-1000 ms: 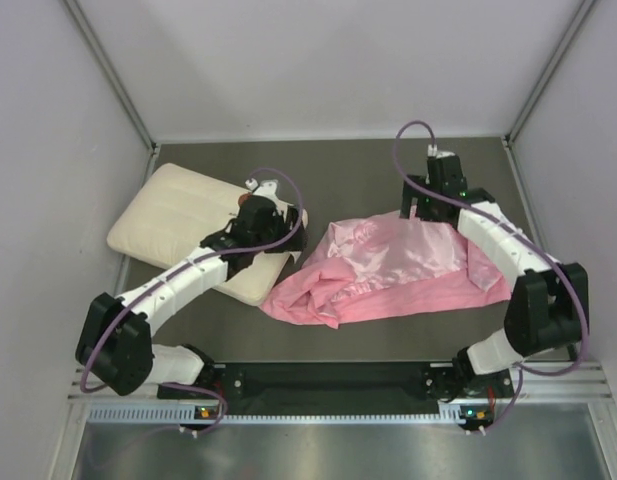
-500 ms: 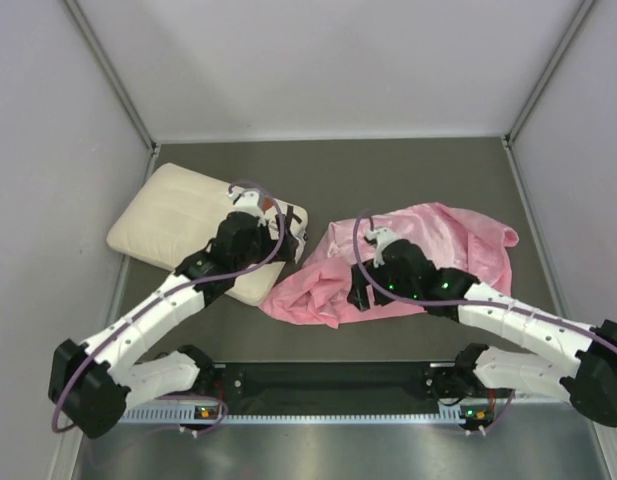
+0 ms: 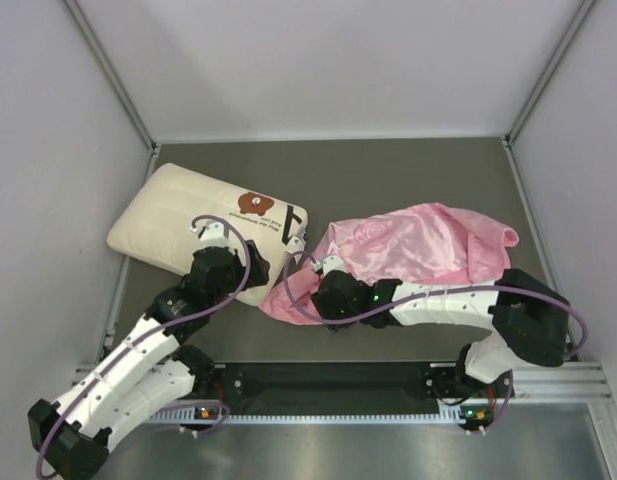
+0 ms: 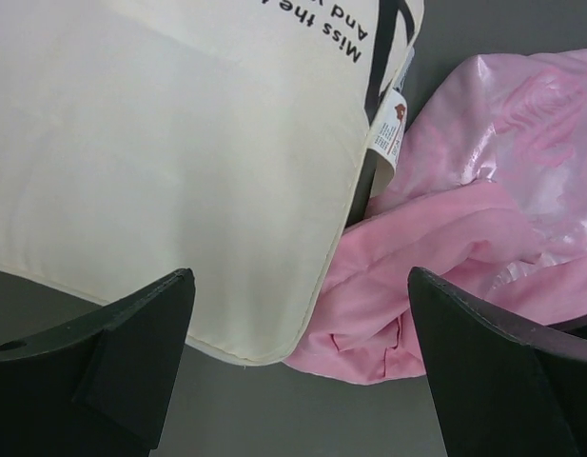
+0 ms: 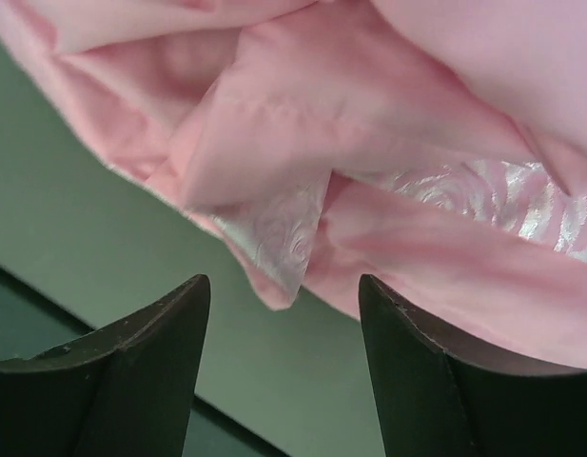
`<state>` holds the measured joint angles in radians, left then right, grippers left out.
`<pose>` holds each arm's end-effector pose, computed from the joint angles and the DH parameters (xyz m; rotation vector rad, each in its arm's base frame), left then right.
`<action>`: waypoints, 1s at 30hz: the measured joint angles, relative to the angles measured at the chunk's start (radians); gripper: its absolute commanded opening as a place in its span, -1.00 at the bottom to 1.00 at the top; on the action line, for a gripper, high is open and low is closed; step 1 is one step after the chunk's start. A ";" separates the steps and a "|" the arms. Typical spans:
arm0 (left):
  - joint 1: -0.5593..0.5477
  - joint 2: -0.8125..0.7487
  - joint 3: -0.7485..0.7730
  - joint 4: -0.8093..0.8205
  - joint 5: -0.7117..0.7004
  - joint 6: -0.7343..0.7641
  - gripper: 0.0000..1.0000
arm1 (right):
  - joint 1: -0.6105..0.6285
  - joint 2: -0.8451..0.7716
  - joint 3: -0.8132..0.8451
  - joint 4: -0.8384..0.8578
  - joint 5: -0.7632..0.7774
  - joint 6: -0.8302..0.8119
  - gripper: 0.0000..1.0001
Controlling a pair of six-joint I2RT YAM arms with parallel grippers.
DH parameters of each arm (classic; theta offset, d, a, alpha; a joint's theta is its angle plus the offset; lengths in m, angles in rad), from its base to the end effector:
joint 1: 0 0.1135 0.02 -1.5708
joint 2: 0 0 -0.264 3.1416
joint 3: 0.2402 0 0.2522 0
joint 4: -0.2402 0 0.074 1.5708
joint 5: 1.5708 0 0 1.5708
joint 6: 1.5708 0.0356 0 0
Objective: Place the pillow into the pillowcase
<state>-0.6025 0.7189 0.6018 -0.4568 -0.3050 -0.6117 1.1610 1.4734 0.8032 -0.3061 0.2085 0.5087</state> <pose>0.1398 -0.0832 0.2597 -0.1882 2.1320 -0.3931 0.1201 0.2580 0.1810 -0.7435 2.4548 0.4020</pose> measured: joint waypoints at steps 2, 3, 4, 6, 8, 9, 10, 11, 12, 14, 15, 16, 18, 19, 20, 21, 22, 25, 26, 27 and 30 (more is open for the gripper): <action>0.000 -0.015 -0.001 -0.007 0.000 -0.008 0.97 | 0.000 0.035 0.014 0.001 0.031 0.009 0.02; 0.000 -0.019 -0.001 -0.007 0.000 -0.011 0.97 | 0.000 0.048 0.020 0.002 0.043 0.011 -0.06; 0.000 -0.021 -0.002 -0.007 0.001 -0.014 0.97 | 0.000 0.057 0.026 0.000 0.054 0.011 -0.16; 0.000 -0.020 -0.009 -0.003 0.002 -0.018 0.96 | 0.000 0.069 0.037 0.000 0.067 0.004 -0.69; 0.000 -0.014 -0.023 0.003 0.011 -0.019 0.96 | 0.001 0.071 0.045 0.000 0.072 0.001 -1.00; 0.000 -0.008 -0.030 0.005 0.018 -0.018 0.96 | 0.001 0.071 0.050 -0.002 0.076 0.002 -1.00; 0.000 0.000 -0.038 0.008 0.028 -0.019 0.95 | 0.001 0.071 0.051 -0.002 0.079 -0.001 -1.00; 0.000 0.009 -0.043 0.010 0.035 -0.018 0.95 | 0.001 0.070 0.056 -0.011 0.085 -0.005 -1.00; 0.000 0.018 -0.048 0.011 0.046 -0.018 0.95 | 0.001 0.068 0.058 -0.018 0.092 -0.010 -1.00; 0.000 0.031 -0.054 0.017 0.066 -0.015 0.94 | -0.009 0.052 0.076 -0.068 0.119 -0.024 -1.00; 0.000 0.036 -0.054 0.023 0.082 -0.012 0.94 | -0.019 0.036 0.090 -0.101 0.135 -0.036 -1.00; 0.000 0.040 -0.054 0.032 0.094 -0.008 0.94 | -0.034 0.013 0.109 -0.134 0.145 -0.047 -1.00; 0.000 0.047 -0.054 0.059 0.119 0.000 0.94 | -0.076 -0.038 0.156 -0.181 0.159 -0.076 -1.00; 0.000 0.051 -0.054 0.073 0.135 0.005 0.95 | -0.104 -0.068 0.191 -0.204 0.165 -0.092 -1.00; 0.000 0.057 -0.055 0.092 0.153 0.011 0.95 | -0.132 -0.098 0.229 -0.219 0.171 -0.111 -1.00; 0.000 0.065 -0.055 0.113 0.172 0.016 0.95 | -0.151 -0.121 0.263 -0.227 0.175 -0.126 -1.00; 0.000 0.073 -0.055 0.131 0.193 0.021 0.95 | -0.172 -0.146 0.311 -0.239 0.184 -0.144 -1.00; 0.000 0.114 -0.056 0.189 0.251 0.037 0.96 | -0.205 -0.176 0.453 -0.271 0.200 -0.195 -1.00; 0.000 0.133 -0.056 0.209 0.273 0.041 0.96 | -0.211 -0.177 0.503 -0.277 0.205 -0.211 -1.00; 0.000 0.153 -0.056 0.230 0.293 0.045 0.96 | -0.214 -0.175 0.546 -0.286 0.210 -0.226 -1.00; 0.000 0.219 -0.056 0.286 0.346 0.058 0.97 | -0.216 -0.165 0.625 -0.312 0.219 -0.265 -1.00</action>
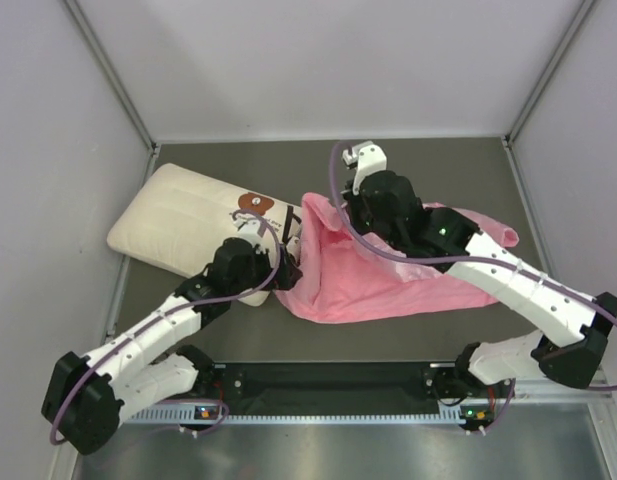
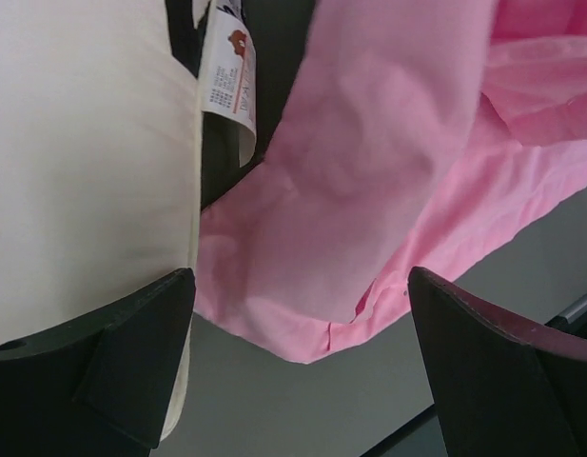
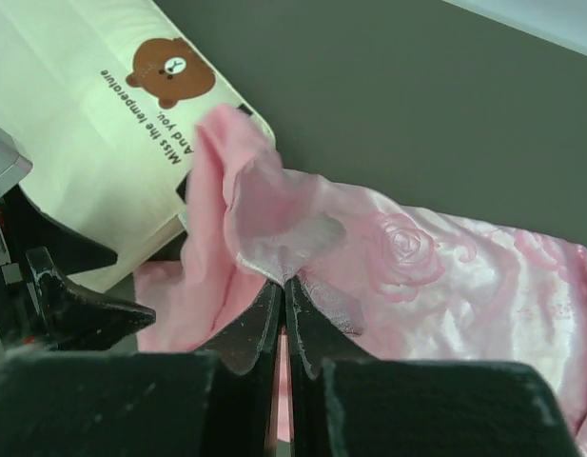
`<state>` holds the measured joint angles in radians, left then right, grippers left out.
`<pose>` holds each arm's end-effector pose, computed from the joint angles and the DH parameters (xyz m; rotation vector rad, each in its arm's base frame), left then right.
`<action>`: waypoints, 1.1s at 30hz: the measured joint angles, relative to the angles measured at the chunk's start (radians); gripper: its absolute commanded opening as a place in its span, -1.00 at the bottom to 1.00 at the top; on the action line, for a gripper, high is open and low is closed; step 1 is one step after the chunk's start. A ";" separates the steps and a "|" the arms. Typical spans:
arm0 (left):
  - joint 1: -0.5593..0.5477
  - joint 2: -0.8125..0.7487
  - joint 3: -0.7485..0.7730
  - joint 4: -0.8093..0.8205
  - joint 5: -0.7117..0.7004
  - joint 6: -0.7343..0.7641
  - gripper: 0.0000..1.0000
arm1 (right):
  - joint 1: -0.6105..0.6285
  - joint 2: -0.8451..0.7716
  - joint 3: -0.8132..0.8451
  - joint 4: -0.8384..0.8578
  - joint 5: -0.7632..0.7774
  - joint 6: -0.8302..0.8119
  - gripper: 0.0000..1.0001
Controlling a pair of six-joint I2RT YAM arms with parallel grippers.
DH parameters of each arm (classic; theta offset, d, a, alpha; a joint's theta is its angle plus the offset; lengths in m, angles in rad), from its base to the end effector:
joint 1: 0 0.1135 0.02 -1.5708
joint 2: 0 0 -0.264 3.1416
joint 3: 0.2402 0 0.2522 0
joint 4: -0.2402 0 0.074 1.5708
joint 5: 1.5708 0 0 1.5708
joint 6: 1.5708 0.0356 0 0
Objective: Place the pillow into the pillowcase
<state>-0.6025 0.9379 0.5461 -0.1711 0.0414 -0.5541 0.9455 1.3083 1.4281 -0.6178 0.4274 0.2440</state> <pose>0.1687 -0.1179 0.2298 0.0791 2.2193 -0.7078 0.1764 0.2192 0.4065 -0.4488 1.9842 0.3094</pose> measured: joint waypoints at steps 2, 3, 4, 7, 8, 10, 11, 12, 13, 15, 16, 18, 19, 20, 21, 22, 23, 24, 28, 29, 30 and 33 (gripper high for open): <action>0.000 0.045 0.000 0.034 0.033 0.007 0.97 | -0.002 0.015 0.028 -0.018 0.006 -0.021 -1.00; 0.000 0.067 0.000 0.050 0.050 0.008 0.97 | -0.004 0.023 0.033 -0.028 0.008 -0.032 -1.00; 0.000 0.091 0.000 0.066 0.060 0.010 0.97 | -0.006 0.029 0.034 -0.035 0.009 -0.040 -1.00; -0.006 0.159 0.004 0.089 0.076 0.012 0.95 | -0.021 0.044 0.034 -0.065 0.009 -0.061 -1.00; -0.011 0.183 0.008 0.091 0.074 0.012 0.93 | -0.028 0.048 0.034 -0.072 0.009 -0.067 -1.00; -0.023 0.220 0.016 0.093 0.063 0.014 0.86 | -0.048 0.050 0.034 -0.082 0.007 -0.077 -1.00; -0.032 0.240 0.023 0.093 0.049 0.014 0.71 | -0.063 0.052 0.035 -0.084 0.003 -0.081 -1.00; -0.041 0.261 0.031 0.093 0.038 0.013 0.61 | -0.083 0.057 0.043 -0.090 -0.006 -0.086 -1.00; -0.049 0.285 0.041 0.092 0.024 0.017 0.51 | -0.098 0.063 0.051 -0.091 -0.012 -0.089 -1.00; -0.062 0.330 0.058 0.089 -0.007 0.015 0.17 | -0.149 0.089 0.080 -0.095 -0.037 -0.099 -1.00; -0.067 0.351 0.064 0.088 -0.022 0.009 -0.01 | -0.175 0.105 0.095 -0.095 -0.051 -0.105 -1.00; -0.076 0.375 0.068 0.086 -0.059 0.003 -0.49 | -0.234 0.146 0.134 -0.097 -0.085 -0.118 -1.00; -0.080 0.378 0.068 0.084 -0.076 -0.003 -0.62 | -0.262 0.177 0.161 -0.095 -0.102 -0.124 -1.00; -0.083 0.379 0.067 0.084 -0.090 0.001 -0.75 | -0.290 0.214 0.192 -0.095 -0.120 -0.132 -1.00; -0.086 0.378 0.067 0.086 -0.101 0.000 -0.95 | -0.315 0.255 0.227 -0.093 -0.140 -0.138 -1.00; -0.088 0.378 0.067 0.090 -0.112 -0.002 -1.00 | -0.338 0.301 0.261 -0.092 -0.158 -0.145 -1.00; -0.089 0.378 0.067 0.090 -0.118 0.002 -1.00 | -0.356 0.340 0.295 -0.095 -0.171 -0.148 -1.00; -0.090 0.378 0.067 0.089 -0.123 0.003 -1.00 | -0.375 0.396 0.344 -0.094 -0.190 -0.154 -1.00; -0.097 0.378 0.067 0.087 -0.132 -0.008 -1.00 | -0.437 0.701 0.673 -0.105 -0.267 -0.163 -1.00; -0.101 0.378 0.067 0.086 -0.132 -0.016 -1.00 | -0.446 0.769 0.766 -0.106 -0.282 -0.162 -1.00; -0.107 0.378 0.067 0.084 -0.132 -0.024 -1.00 | -0.454 0.851 0.868 -0.078 -0.310 -0.161 -1.00; -0.134 0.372 0.068 0.082 -0.143 -0.046 -1.00 | -0.464 0.923 0.905 0.043 -0.388 -0.140 -0.82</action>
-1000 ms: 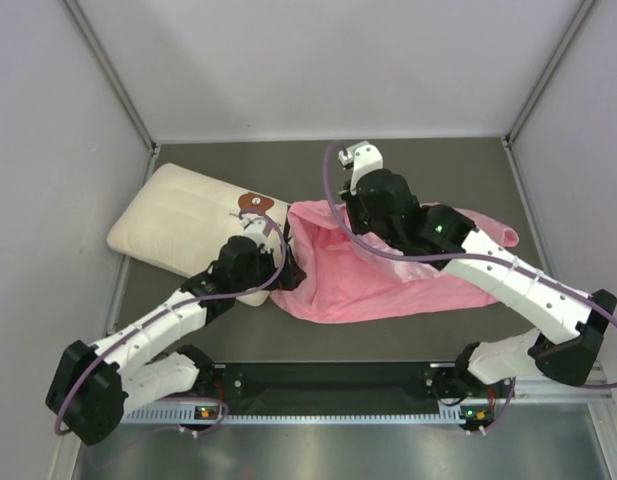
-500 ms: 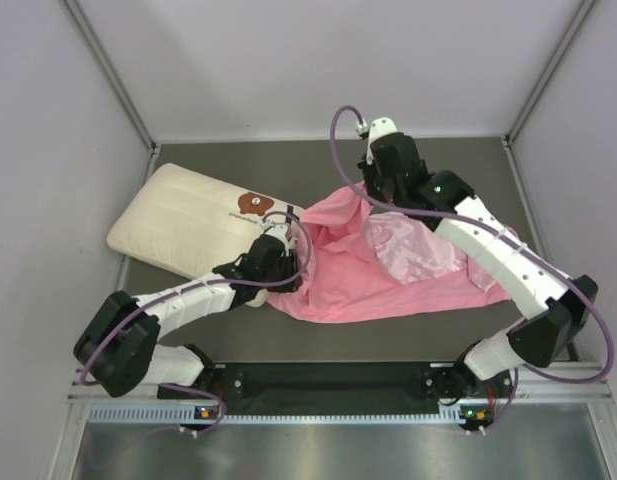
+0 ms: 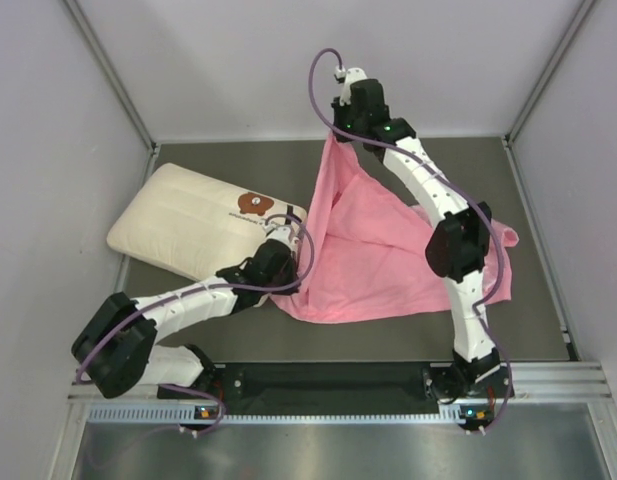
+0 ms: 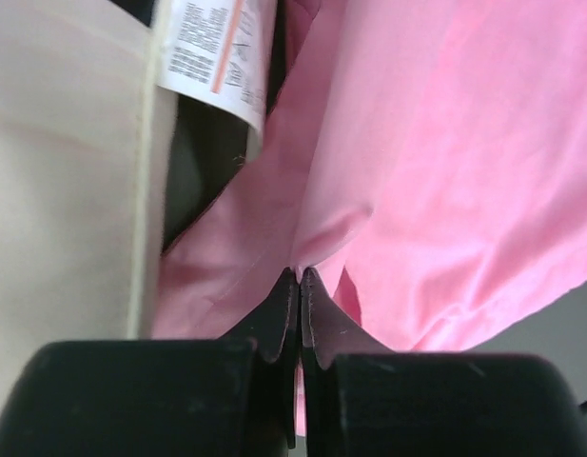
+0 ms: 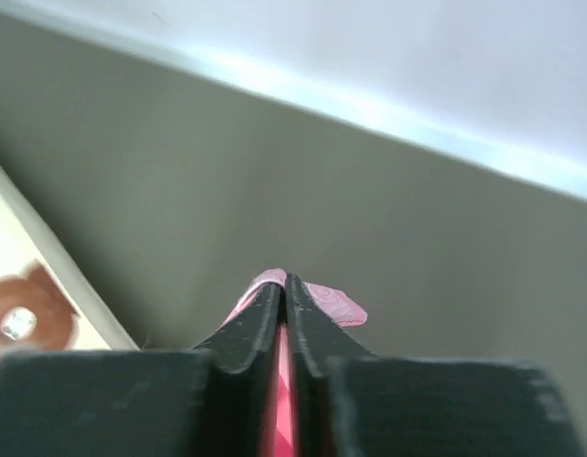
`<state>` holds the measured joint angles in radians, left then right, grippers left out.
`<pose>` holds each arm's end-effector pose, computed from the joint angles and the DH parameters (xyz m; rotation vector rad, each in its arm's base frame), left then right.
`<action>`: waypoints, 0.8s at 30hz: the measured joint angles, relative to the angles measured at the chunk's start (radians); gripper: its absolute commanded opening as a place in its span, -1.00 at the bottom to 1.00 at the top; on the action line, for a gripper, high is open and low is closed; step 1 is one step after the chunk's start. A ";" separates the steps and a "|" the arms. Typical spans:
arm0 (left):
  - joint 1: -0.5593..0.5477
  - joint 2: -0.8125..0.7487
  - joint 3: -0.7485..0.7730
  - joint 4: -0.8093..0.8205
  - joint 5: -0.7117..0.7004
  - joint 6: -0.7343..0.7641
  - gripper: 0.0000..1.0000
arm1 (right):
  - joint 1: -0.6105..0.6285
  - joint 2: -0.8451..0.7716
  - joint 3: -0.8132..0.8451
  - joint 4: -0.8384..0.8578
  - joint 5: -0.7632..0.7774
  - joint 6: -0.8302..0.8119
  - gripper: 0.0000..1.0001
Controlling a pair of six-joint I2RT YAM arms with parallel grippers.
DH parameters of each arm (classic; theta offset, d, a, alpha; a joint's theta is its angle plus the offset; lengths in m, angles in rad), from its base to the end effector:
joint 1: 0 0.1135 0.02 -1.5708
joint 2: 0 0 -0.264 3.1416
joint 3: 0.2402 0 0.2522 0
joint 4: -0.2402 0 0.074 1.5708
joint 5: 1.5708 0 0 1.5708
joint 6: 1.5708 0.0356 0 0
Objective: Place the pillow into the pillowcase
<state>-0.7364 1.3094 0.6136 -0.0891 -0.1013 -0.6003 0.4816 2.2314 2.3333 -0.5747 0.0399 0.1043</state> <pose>0.1918 -0.1690 0.1802 0.1136 2.4120 -0.5241 0.4590 0.2383 0.3567 -0.3614 2.0268 0.3243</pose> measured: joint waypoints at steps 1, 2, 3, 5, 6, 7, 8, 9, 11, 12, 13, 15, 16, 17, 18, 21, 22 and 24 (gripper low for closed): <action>-0.009 -0.004 0.000 -0.002 -0.002 -0.005 -1.00 | 0.000 0.000 -0.026 0.051 -0.022 0.010 -0.70; -0.020 -0.010 0.000 -0.002 -0.005 -0.013 -1.00 | 0.000 -0.004 -0.060 0.121 -0.048 0.022 -0.37; -0.030 -0.016 0.000 -0.006 -0.005 -0.022 -1.00 | 0.000 -0.005 -0.076 0.163 -0.069 0.034 0.61; -0.043 -0.024 0.000 -0.017 -0.006 -0.037 -1.00 | 0.000 -0.002 -0.082 0.221 -0.122 0.048 0.99; -0.046 -0.027 0.000 -0.024 -0.009 -0.046 -1.00 | 0.000 -0.001 -0.078 0.241 -0.147 0.047 1.00; -0.049 -0.028 0.000 -0.031 -0.010 -0.055 -1.00 | 0.000 -0.001 -0.063 0.250 -0.174 0.053 1.00; -0.050 -0.030 0.000 -0.036 -0.012 -0.061 -1.00 | -0.001 -0.001 -0.052 0.251 -0.189 0.055 0.99; -0.051 -0.032 0.000 -0.043 -0.013 -0.068 -1.00 | -0.003 -0.003 -0.041 0.254 -0.205 0.056 1.00; -0.051 -0.040 0.000 -0.055 -0.017 -0.080 -1.00 | -0.006 -0.034 -0.071 0.261 -0.225 0.054 1.00; -0.050 -0.044 0.000 -0.059 -0.019 -0.084 -1.00 | -0.009 -0.068 -0.117 0.251 -0.228 0.053 0.99; -0.050 -0.051 0.000 -0.065 -0.020 -0.088 -1.00 | -0.014 -0.117 -0.180 0.240 -0.229 0.053 0.99; -0.051 -0.068 0.000 -0.079 -0.020 -0.093 -1.00 | -0.034 -0.231 -0.340 0.220 -0.228 0.052 1.00; -0.051 -0.077 0.000 -0.088 -0.020 -0.096 -1.00 | -0.051 -0.301 -0.428 0.201 -0.224 0.055 0.99; -0.051 -0.084 0.000 -0.094 -0.020 -0.098 -1.00 | -0.074 -0.375 -0.523 0.187 -0.220 0.060 0.99; -0.051 -0.091 0.000 -0.101 -0.021 -0.098 -1.00 | -0.103 -0.448 -0.609 0.169 -0.209 0.076 0.96; -0.051 -0.108 0.000 -0.119 -0.022 -0.100 -1.00 | -0.220 -0.629 -0.826 0.145 -0.155 0.132 0.96; -0.051 -0.114 0.000 -0.125 -0.023 -0.100 -1.00 | -0.264 -0.678 -0.895 0.140 -0.132 0.155 0.95; -0.051 -0.126 0.000 -0.134 -0.024 -0.100 -1.00 | -0.340 -0.746 -1.008 0.132 -0.092 0.190 0.80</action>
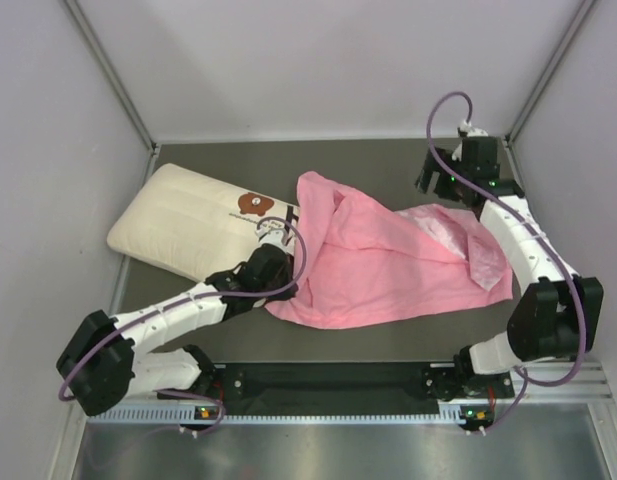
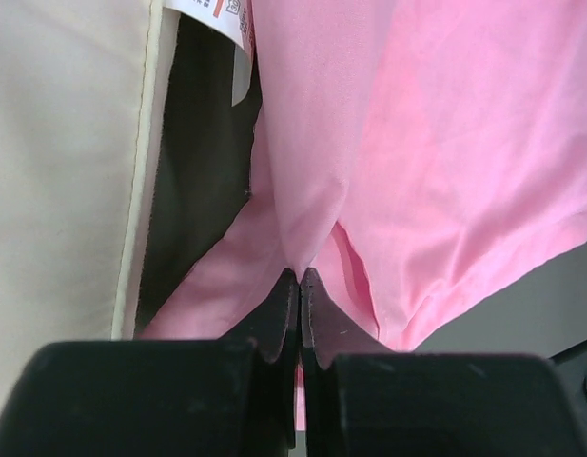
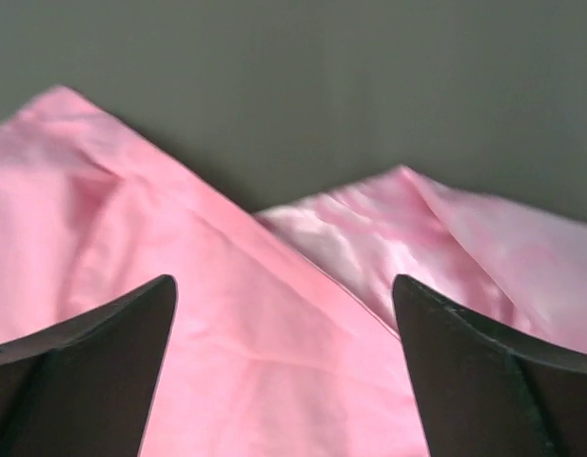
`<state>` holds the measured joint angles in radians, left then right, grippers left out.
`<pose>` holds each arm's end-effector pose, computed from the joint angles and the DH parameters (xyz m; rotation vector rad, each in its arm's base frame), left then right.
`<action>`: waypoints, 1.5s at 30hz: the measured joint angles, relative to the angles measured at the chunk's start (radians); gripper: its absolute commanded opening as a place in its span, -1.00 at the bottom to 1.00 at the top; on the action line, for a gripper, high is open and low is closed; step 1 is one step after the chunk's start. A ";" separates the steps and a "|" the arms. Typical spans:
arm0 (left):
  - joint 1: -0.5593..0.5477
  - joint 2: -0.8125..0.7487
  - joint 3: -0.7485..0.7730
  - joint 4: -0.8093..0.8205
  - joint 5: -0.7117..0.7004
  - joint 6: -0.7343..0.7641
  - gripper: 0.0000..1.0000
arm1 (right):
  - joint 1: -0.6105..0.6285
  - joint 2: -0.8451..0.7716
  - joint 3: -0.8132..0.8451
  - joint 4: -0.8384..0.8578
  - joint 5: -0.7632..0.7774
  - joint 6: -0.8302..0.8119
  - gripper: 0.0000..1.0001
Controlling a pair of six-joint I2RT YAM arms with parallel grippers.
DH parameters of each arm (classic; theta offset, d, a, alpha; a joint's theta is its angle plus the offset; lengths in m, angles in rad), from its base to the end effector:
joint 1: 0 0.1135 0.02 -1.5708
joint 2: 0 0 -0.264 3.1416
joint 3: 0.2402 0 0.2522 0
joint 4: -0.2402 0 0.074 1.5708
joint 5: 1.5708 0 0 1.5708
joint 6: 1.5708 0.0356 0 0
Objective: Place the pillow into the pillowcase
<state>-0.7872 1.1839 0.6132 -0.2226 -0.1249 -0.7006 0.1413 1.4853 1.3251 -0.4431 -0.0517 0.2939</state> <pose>0.1695 -0.1638 0.1982 0.0430 2.4309 -0.5623 0.3354 0.0496 0.3345 0.1372 2.1850 0.3035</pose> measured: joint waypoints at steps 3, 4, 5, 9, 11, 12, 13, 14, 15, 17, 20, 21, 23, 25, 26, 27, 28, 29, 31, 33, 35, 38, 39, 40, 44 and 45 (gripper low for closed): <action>0.000 -0.020 -0.002 -0.009 -0.002 0.000 -1.00 | -0.038 -0.031 -0.133 -0.019 0.043 0.010 0.60; 0.000 -0.027 -0.005 -0.011 -0.005 0.000 -1.00 | -0.034 -0.029 -0.170 -0.028 0.042 -0.002 0.59; 0.000 -0.033 -0.008 -0.012 -0.007 0.000 -1.00 | -0.031 -0.026 -0.195 -0.035 0.040 -0.012 0.58; 0.000 -0.053 -0.019 -0.030 -0.027 -0.001 -1.00 | -0.026 -0.003 -0.259 -0.053 0.015 -0.048 0.52; 0.000 -0.060 -0.021 -0.043 -0.034 -0.001 -1.00 | -0.025 0.026 -0.265 -0.045 0.005 -0.060 0.51; 0.000 -0.062 -0.021 -0.047 -0.038 -0.001 -1.00 | -0.023 0.035 -0.265 -0.041 0.004 -0.063 0.52; 0.000 -0.063 -0.021 -0.050 -0.042 0.000 -1.00 | -0.023 0.047 -0.265 -0.034 0.005 -0.066 0.52; 0.000 -0.065 -0.021 -0.054 -0.047 0.000 -1.00 | -0.022 0.062 -0.265 -0.024 0.005 -0.069 0.52; 0.000 -0.065 -0.021 -0.056 -0.050 0.000 -1.00 | -0.021 0.078 -0.265 -0.017 0.005 -0.073 0.53; 0.000 -0.065 -0.022 -0.061 -0.053 0.000 -1.00 | -0.017 0.107 -0.263 -0.007 0.008 -0.077 0.54; 0.000 -0.065 -0.024 -0.068 -0.057 0.000 -1.00 | 0.000 0.163 -0.254 -0.005 0.038 -0.084 0.54; 0.000 -0.065 -0.025 -0.068 -0.057 0.000 -1.00 | 0.006 0.179 -0.248 -0.007 0.048 -0.085 0.54; 0.000 -0.065 -0.027 -0.069 -0.057 0.000 -1.00 | 0.025 0.215 -0.236 -0.006 0.076 -0.088 0.51; 0.000 -0.065 -0.029 -0.070 -0.056 0.000 -1.00 | 0.041 0.237 -0.236 -0.006 0.092 -0.093 0.36; 0.000 -0.065 -0.029 -0.070 -0.056 0.000 -1.00 | 0.045 0.243 -0.236 -0.006 0.097 -0.093 0.27; 0.000 -0.065 -0.029 -0.070 -0.056 0.000 -1.00 | 0.049 0.248 -0.236 -0.008 0.100 -0.093 0.04; 0.000 -0.065 -0.029 -0.070 -0.056 0.000 -1.00 | 0.051 0.249 -0.236 -0.008 0.100 -0.100 -0.05; 0.000 -0.065 -0.029 -0.070 -0.056 0.000 -1.00 | 0.051 0.249 -0.236 -0.008 0.100 -0.102 -0.13; 0.000 -0.065 -0.029 -0.070 -0.056 0.001 -1.00 | 0.051 0.249 -0.236 -0.007 0.100 -0.103 -0.34; 0.000 -0.065 -0.029 -0.070 -0.056 0.001 -1.00 | 0.051 0.249 -0.236 -0.010 0.097 -0.110 -0.54; 0.000 -0.065 -0.029 -0.070 -0.056 0.001 -1.00 | 0.051 0.249 -0.236 -0.011 0.091 -0.115 -0.70; 0.000 -0.065 -0.029 -0.069 -0.052 0.001 -1.00 | 0.051 0.249 -0.236 -0.014 0.082 -0.118 -1.00; 0.000 -0.065 -0.029 -0.069 -0.051 0.001 -1.00 | 0.051 0.249 -0.236 -0.014 0.080 -0.117 -1.00; 0.000 -0.065 -0.029 -0.069 -0.050 0.001 -1.00 | 0.051 0.249 -0.236 -0.014 0.080 -0.117 -1.00; 0.000 -0.061 -0.029 -0.069 -0.045 0.003 -1.00 | 0.051 0.249 -0.231 -0.018 0.080 -0.114 -1.00; 0.000 -0.059 -0.029 -0.069 -0.043 0.004 -1.00 | 0.051 0.249 -0.224 -0.022 0.080 -0.113 -1.00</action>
<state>-0.7872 1.1248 0.5846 -0.2920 -0.1680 -0.6964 0.1925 1.7348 1.1015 -0.4648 0.0280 0.1814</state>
